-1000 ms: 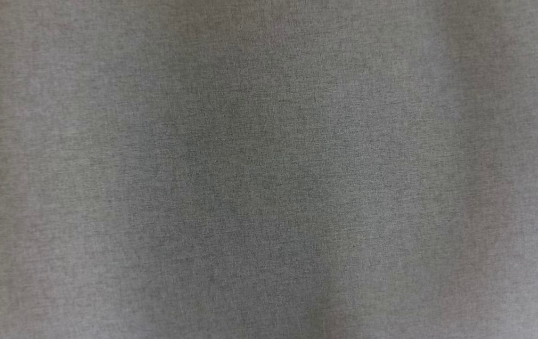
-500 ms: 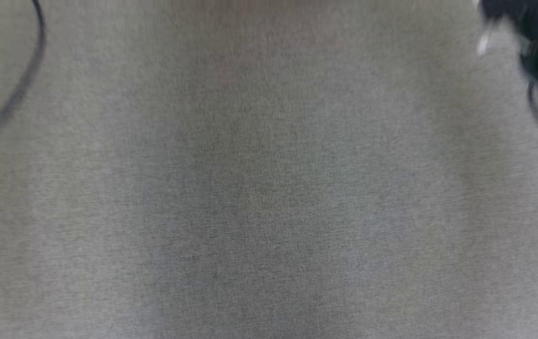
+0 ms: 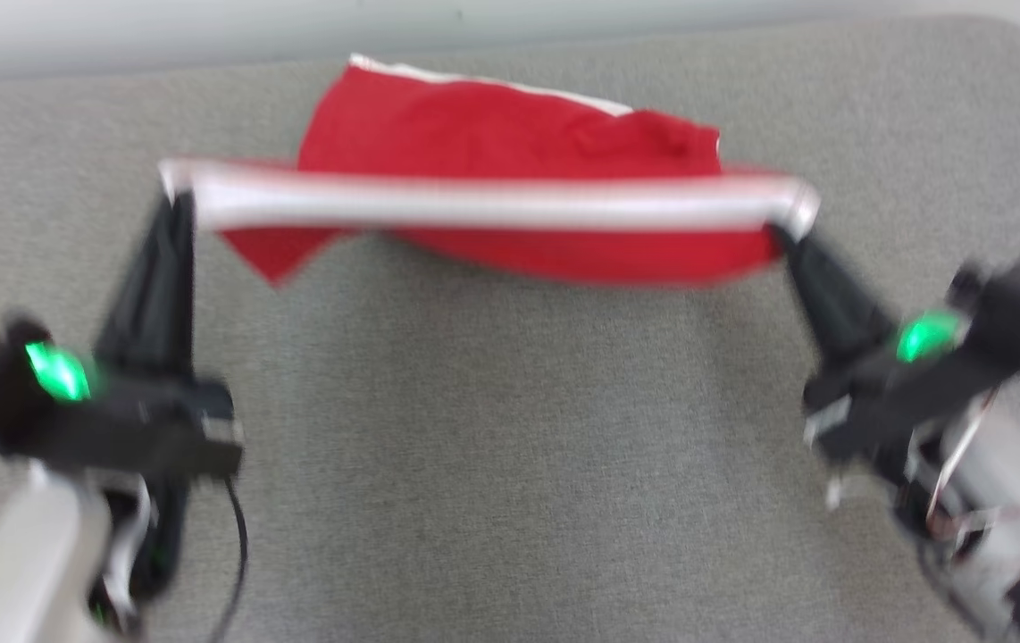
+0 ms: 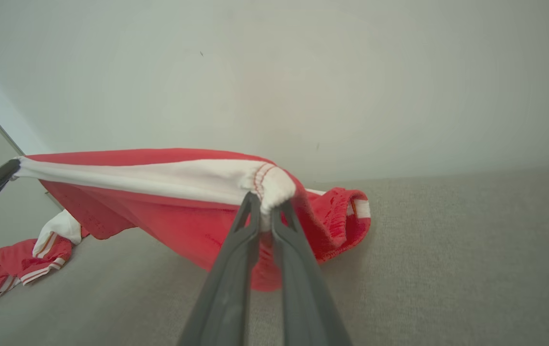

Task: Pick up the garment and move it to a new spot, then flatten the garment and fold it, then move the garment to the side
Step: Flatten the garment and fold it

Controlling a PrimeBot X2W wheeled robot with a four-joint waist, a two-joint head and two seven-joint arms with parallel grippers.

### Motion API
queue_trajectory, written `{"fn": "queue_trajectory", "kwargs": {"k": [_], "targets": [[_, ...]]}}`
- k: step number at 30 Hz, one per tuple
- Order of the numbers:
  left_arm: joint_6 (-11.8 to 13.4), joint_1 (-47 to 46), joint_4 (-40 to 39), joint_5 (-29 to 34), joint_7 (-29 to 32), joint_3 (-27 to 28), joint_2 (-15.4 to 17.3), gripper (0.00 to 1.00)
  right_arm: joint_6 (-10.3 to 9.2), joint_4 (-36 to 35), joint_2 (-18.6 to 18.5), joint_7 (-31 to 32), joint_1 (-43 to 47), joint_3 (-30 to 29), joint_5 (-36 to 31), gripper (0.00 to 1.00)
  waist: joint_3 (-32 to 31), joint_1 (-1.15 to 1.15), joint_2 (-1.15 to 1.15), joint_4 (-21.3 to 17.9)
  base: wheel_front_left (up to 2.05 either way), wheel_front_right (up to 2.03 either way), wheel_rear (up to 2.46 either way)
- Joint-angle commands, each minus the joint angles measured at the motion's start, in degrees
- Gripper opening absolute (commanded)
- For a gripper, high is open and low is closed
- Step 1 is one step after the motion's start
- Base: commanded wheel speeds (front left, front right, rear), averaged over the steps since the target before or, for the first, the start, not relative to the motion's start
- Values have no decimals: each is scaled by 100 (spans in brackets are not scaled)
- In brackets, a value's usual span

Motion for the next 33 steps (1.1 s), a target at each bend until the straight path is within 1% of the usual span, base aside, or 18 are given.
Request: {"fn": "queue_trajectory", "kwargs": {"k": [1, 3, 6, 12, 14, 17, 19, 22, 24, 28, 33], "targets": [[-6, 299, -20, 103, -34, 95, -40, 0, 4, -64, -22, -13, 280, 7, -40, 0, -266, 2, 1, 123, 0, 0, 0], [-16, 835, -74, 137, -34, 167, -212, 0, 5, -172, -70, -13, 690, 64, -104, 0, -361, 2, 1, 137, 0, 0, 0], [-105, 1504, -4, 268, -33, 275, -386, 0, 5, -221, -87, -12, 1219, 50, -120, 0, -511, 2, 1, 166, 0, 0, 0], [-441, 2489, 444, 452, -35, 680, -802, 0, -4, -213, -103, -13, 2172, -104, -256, 0, -838, 2, 1, 225, 0, 0, 0], [-511, 2746, 606, 576, -36, 839, -903, 0, -7, -227, -94, -13, 2466, -144, -325, 0, -920, 2, 1, 230, 0, 0, 0], [-609, 3100, 842, 725, -36, 1146, -1129, 0, -8, -255, 42, -14, 2873, -227, -260, 0, -1041, 2, 1, 214, 0, 0, 0], [-655, 3340, 937, 927, -36, 1161, -1289, 0, -8, -304, 134, -14, 3145, -229, -228, 0, -1126, 2, 1, 230, 0, 0, 0], [-714, 3584, 1051, 1136, -36, 1307, -1435, 0, -8, -364, 187, -14, 3489, -84, -289, 0, -1221, 2, 1, 247, 0, 0, 0], [-757, 3718, 1125, 1227, -36, 1424, -1538, 0, -8, -391, 225, -15, 3702, -189, -190, 0, -1238, 2, 1, 277, 0, 0, 0], [-830, 3861, 1210, 1410, -37, 1587, -1626, 0, -8, -498, 228, -15, 4137, -373, -150, 0, -1252, 2, 1, 330, 0, 0, 0], [-874, 3909, 1168, 1552, -37, 1825, -1675, 0, -9, -719, 186, -18, 4496, -426, -152, 0, -1288, 2, 1, 324, 0, 0, 0]]}}
